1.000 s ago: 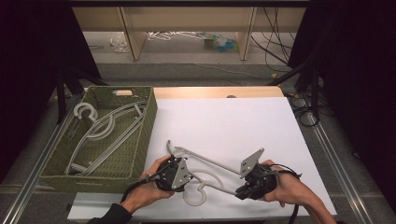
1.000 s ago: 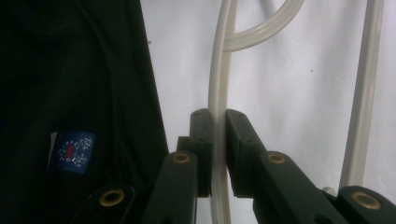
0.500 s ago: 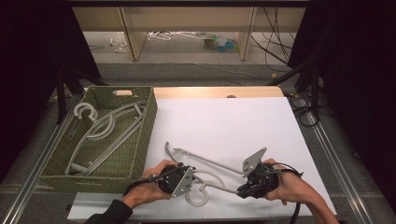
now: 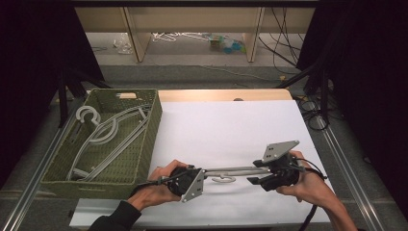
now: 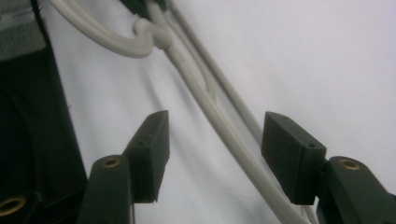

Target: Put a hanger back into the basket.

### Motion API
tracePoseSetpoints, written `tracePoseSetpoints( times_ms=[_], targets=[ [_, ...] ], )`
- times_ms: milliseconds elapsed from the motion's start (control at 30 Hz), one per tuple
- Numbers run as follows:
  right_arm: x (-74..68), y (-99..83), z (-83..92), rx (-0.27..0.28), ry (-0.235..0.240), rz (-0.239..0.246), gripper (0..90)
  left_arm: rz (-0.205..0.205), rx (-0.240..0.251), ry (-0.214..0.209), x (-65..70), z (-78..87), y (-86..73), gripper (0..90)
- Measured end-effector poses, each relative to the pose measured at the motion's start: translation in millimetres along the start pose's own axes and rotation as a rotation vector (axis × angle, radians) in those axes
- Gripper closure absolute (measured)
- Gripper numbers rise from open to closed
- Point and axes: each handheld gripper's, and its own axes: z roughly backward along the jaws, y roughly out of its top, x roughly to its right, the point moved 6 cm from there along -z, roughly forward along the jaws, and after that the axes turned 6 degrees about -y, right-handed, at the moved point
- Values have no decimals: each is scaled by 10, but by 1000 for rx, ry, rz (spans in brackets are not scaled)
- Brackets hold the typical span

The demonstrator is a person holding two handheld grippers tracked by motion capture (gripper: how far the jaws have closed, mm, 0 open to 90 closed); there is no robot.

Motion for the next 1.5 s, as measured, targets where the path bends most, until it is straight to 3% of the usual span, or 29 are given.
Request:
tracePoseSetpoints(
  times_ms=[33,67,100,133,167,200,233,267,300,333,367,400,467,533,567,633,667,733,833,867,900,967,1033,1067,1200,1333,1500],
  targets=[
    [28,5,20,15,-11,-16,400,35,-1,2,-31,18,21,791],
    [28,5,20,15,-11,-16,400,35,-1,2,-31,18,21,791],
    [92,2,79,34,-43,-69,384,77,-5,7,-83,38,49,791],
    [122,-4,113,35,-43,-88,379,105,-8,6,-113,51,59,791],
    [122,-4,113,35,-43,-88,379,105,-8,6,-113,51,59,791],
    [147,-8,138,44,-47,-106,379,141,-5,11,-149,67,71,791],
    [183,-19,170,66,-59,-131,375,207,7,11,-224,97,95,791],
    [183,-19,170,66,-59,-131,375,207,7,11,-224,97,95,792],
    [188,-36,184,78,-62,-144,375,278,28,10,-291,136,123,792],
    [187,-45,187,84,-61,-147,374,309,37,7,-319,159,135,792],
    [187,-45,187,84,-61,-147,374,309,37,7,-319,159,135,792],
    [188,-54,190,92,-62,-143,372,359,55,-4,-344,188,153,792],
    [175,-73,199,95,-55,-157,372,418,69,-14,-390,235,166,792],
    [158,-82,215,106,-51,-163,369,514,98,-15,-459,299,169,792],
    [152,-86,217,105,-58,-164,369,514,98,-15,-459,299,169,792],
    [128,-94,205,105,-50,-158,370,570,107,-18,-512,370,160,792],
    [114,-103,201,96,-45,-165,369,570,107,-18,-512,370,160,792],
    [105,-113,176,98,-42,-159,369,617,116,-25,-559,441,144,792],
    [87,-121,154,95,-39,-173,365,642,117,-25,-588,494,126,792],
    [80,-127,133,94,-42,-175,349,682,133,-36,-612,545,119,792],
    [80,-127,133,94,-42,-175,349,682,133,-36,-612,545,119,792],
    [66,-132,101,93,-47,-184,328,735,161,-56,-657,627,103,792],
    [61,-131,92,98,-52,-191,325,746,174,-56,-670,659,102,792],
    [59,-129,83,103,-50,-190,319,781,203,-50,-690,693,114,792],
    [43,-135,41,102,-46,-193,280,838,265,-59,-772,867,114,792],
    [35,-146,28,96,-43,-202,281,856,284,-47,-825,960,97,792],
    [48,-167,18,91,-43,-214,280,893,296,-63,-866,1054,50,792]
  ],
)
